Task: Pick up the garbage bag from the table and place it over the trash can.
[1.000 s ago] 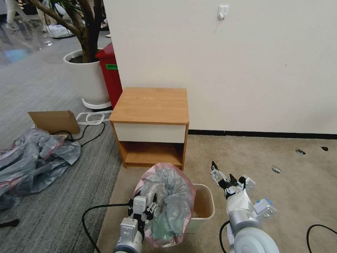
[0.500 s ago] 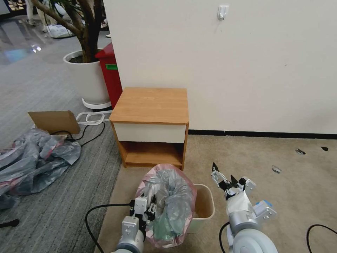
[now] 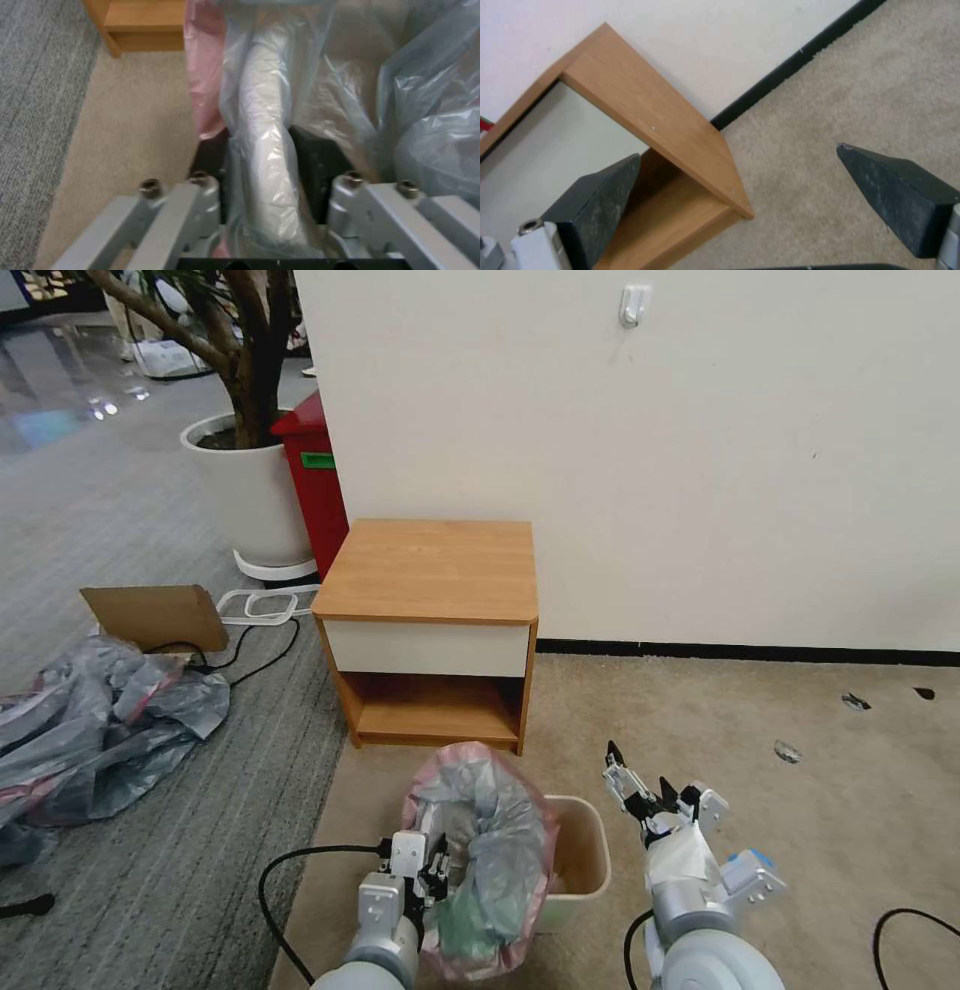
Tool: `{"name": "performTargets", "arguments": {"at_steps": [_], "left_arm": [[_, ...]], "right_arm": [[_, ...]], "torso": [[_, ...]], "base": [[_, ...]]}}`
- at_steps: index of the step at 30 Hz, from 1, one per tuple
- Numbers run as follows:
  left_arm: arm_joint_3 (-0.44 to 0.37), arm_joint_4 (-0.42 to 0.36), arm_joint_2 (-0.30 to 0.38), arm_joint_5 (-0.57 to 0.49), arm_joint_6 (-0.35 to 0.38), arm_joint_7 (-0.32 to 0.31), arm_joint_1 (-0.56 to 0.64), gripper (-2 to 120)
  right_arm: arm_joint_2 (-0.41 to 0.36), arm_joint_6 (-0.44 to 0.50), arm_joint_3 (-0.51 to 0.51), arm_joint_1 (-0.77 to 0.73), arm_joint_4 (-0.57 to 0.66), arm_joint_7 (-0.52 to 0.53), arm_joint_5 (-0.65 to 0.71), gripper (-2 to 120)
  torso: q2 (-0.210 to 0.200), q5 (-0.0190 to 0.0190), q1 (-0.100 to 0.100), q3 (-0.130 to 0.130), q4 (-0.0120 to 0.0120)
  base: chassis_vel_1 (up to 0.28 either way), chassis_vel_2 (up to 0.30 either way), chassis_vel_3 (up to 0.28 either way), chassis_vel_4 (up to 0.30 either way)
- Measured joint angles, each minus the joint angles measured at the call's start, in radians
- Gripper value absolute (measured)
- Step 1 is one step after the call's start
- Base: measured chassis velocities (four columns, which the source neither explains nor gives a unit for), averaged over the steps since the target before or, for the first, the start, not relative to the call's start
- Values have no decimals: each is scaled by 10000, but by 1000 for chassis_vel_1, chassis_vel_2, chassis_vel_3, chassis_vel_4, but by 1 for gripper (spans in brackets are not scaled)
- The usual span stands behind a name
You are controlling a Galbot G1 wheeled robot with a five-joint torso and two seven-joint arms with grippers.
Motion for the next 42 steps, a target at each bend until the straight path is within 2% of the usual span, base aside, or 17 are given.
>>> {"name": "performTargets", "arguments": {"at_steps": [8,13,15,18,20,21,25,27,29,31,37,42], "left_arm": [[57,-32,111,-610,537,-321,-356,23],[181,36,29,-829,781,-506,-432,9],[193,46,14,-848,759,-514,-433,8],[287,157,-13,-876,69,-513,-421,6],[261,189,-15,-842,-722,-266,-336,6],[261,189,-15,-842,-722,-266,-336,6],[-93,151,71,-432,-2326,685,-64,6],[-120,144,78,-399,-2406,748,-45,6],[-296,74,118,-94,-3061,1142,91,6],[-353,-6,126,126,-3459,1292,151,6],[-423,-199,118,349,-3820,1375,191,6],[-609,-457,85,719,-4124,1698,360,6]], "right_arm": [[63,64,-69,-47,-106,-13,-143,100],[93,88,-42,-79,-120,-26,-267,100],[94,92,-39,-86,-119,-43,-303,100],[57,126,-12,-209,-32,-750,-747,100],[-149,108,39,-455,137,-1941,-1265,100],[-149,108,39,-455,137,-1941,-1265,100],[-783,-218,129,-1068,456,-4337,-2358,100],[-798,-229,128,-1091,465,-4440,-2452,100],[-842,-179,45,-1170,474,-4974,-3169,100],[-865,-241,-109,-1158,514,-5054,-3306,100],[-917,-433,-341,-1188,673,-5028,-3410,100],[-964,-586,-453,-1084,706,-5004,-3341,100]], "torso": [[0,-1,0,0,0],[0,-1,1,0,0],[0,-1,0,-1,0],[0,1,0,0,1],[0,-2,1,0,-1],[0,-2,1,0,-1],[0,-1,0,0,0],[0,0,0,0,0],[0,0,0,0,0],[0,-1,1,0,0],[0,0,0,0,0],[0,0,0,0,0]], "base": [[0,0,0,0],[0,0,0,0],[0,0,0,0],[0,0,0,0],[0,0,0,0],[0,0,0,0],[0,0,0,0],[0,0,0,0],[0,0,0,0],[0,0,0,0],[0,0,0,0],[0,0,0,0]]}}
